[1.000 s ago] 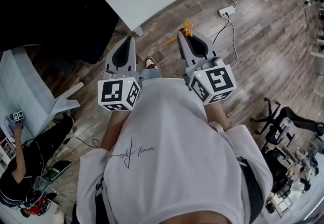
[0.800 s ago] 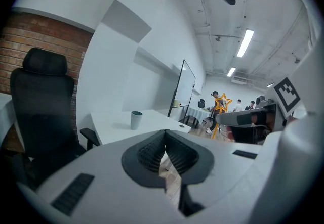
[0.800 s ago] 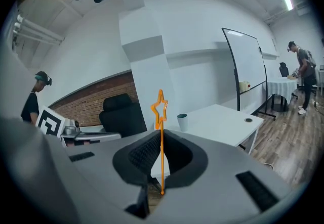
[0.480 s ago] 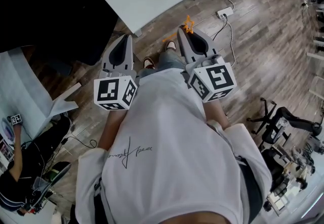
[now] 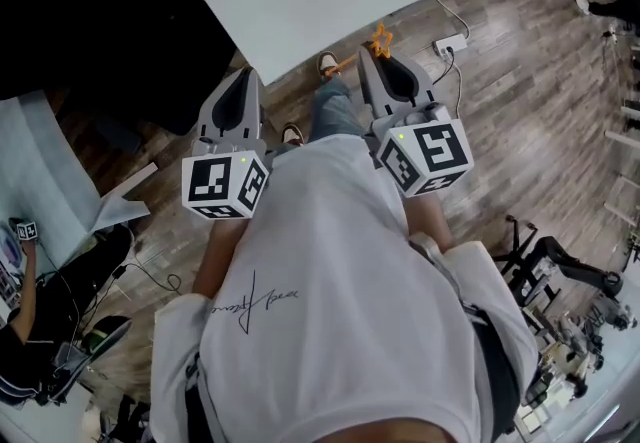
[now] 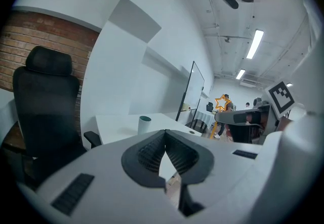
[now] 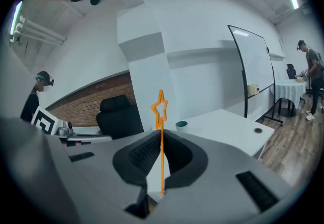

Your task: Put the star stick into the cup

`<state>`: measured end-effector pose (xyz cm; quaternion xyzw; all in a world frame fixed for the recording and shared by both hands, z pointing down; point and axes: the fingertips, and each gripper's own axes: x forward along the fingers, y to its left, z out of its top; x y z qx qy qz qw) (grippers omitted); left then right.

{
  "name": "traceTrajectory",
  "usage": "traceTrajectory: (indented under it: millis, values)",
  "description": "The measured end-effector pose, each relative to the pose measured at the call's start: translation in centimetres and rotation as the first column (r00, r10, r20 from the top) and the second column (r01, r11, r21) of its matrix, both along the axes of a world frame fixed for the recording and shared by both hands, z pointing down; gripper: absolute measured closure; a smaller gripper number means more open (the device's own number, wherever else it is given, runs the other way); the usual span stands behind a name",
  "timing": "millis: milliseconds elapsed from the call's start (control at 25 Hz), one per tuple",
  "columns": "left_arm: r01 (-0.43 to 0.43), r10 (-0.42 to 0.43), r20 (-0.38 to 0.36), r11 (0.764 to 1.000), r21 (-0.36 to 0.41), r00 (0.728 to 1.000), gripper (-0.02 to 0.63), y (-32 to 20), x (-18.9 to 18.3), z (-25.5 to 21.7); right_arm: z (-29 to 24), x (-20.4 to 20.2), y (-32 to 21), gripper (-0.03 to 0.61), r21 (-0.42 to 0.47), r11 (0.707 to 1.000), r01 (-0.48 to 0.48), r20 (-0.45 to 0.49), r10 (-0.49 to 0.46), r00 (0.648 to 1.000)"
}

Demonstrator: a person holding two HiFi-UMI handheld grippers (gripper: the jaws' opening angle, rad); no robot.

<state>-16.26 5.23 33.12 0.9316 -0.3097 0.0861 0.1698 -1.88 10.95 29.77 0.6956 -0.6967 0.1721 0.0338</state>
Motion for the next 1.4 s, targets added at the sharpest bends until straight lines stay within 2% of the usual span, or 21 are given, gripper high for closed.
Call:
traceTrajectory:
  millis: [400,800,1000,1400]
  values:
    - [0.086,-0.085,0.014,0.996,-0.004,0.996,0.604,-5.1,4.4,-0.1,0.3,4.4,-6.6,0.563,-0.002,0.994,0.108,0.014,-0.108,0.994]
    - [0.178,-0.178,0.050,0.984,0.003,0.983,0.604,-9.1,8.4,-0.7,0.4,8.1,-12.3,0.563,-0.002,0.975,0.223,0.037,-0.223,0.974]
    - [0.235,-0.235,0.048,0.972,0.003,0.971,0.604,-11.2,9.9,-0.7,0.4,9.6,-15.3,0.563,-0.004,0.958,0.286,0.038,-0.285,0.958]
    - [0.354,-0.352,0.062,0.935,-0.019,0.934,0.604,-14.9,12.4,0.2,0.8,11.8,-21.1,0.563,-0.016,0.907,0.420,0.033,-0.420,0.907]
